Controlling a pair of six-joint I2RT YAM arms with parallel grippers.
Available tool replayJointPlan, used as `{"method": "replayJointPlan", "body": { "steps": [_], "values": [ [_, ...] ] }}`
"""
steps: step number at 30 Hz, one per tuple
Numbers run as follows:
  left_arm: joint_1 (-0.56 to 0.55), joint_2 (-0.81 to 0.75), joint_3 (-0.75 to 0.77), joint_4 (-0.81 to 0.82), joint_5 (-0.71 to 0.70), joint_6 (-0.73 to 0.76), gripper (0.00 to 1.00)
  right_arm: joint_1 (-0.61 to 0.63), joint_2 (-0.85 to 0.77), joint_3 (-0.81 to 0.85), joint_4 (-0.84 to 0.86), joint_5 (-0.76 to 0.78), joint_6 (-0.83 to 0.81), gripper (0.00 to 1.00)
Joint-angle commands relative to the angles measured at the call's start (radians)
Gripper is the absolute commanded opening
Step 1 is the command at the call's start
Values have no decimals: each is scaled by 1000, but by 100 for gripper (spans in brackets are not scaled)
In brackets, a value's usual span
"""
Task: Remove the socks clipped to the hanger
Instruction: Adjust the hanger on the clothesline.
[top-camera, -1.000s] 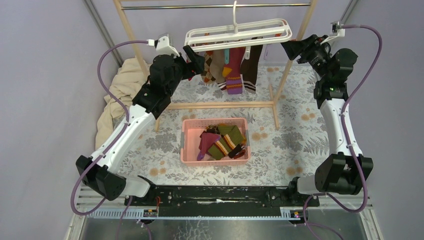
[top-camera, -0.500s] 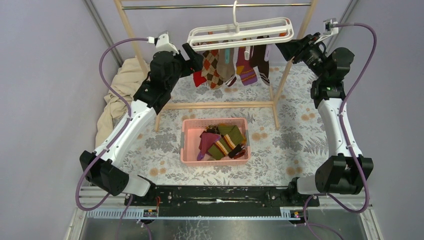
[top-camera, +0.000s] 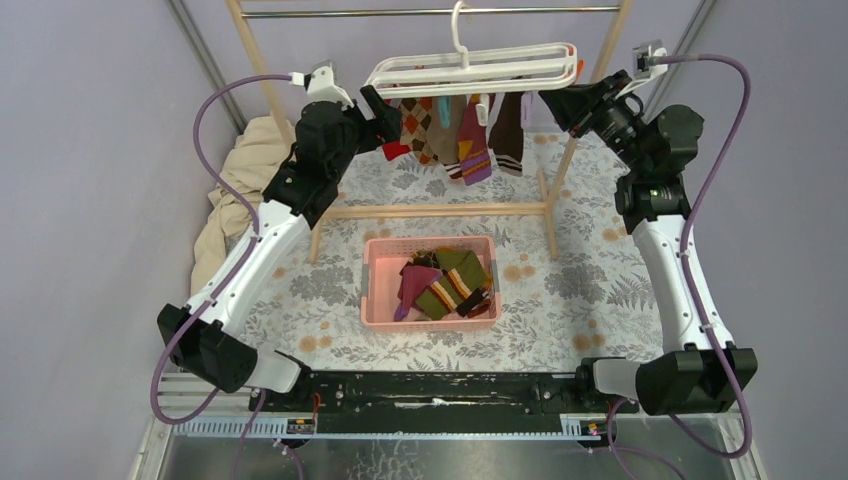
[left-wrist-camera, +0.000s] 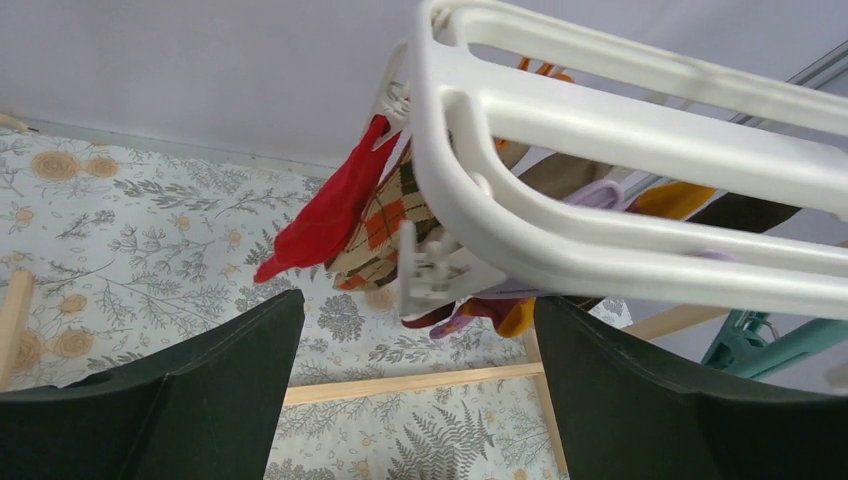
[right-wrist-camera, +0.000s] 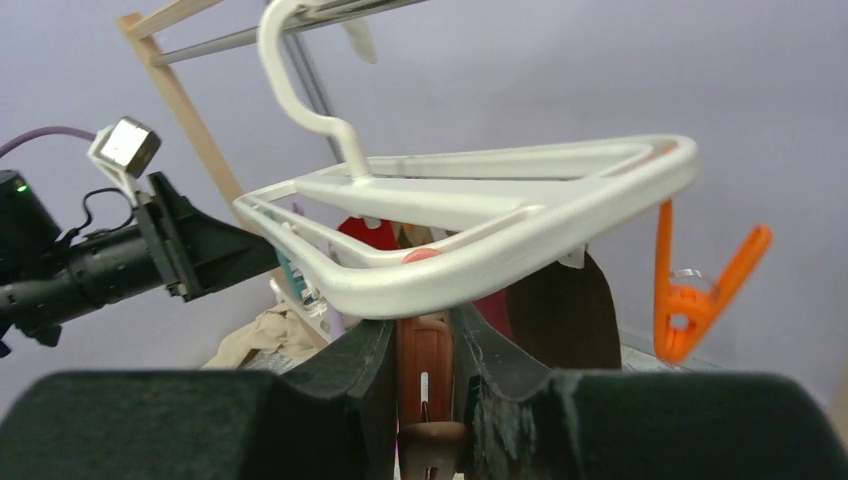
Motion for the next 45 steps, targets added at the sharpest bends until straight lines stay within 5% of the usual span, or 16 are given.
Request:
{"method": "replayJointPlan", "body": {
  "steps": [1, 11, 45],
  "values": [
    [9, -67, -27, 7, -29, 22, 93, 83, -59, 8, -57, 68, -111, 22],
    [10, -105, -56, -19, -29, 27, 94, 244, -94, 26, -186, 192, -237, 21],
    [54, 161, 177, -90, 52, 97, 94, 634, -45, 123, -313, 317, -448, 21]
  ]
}}
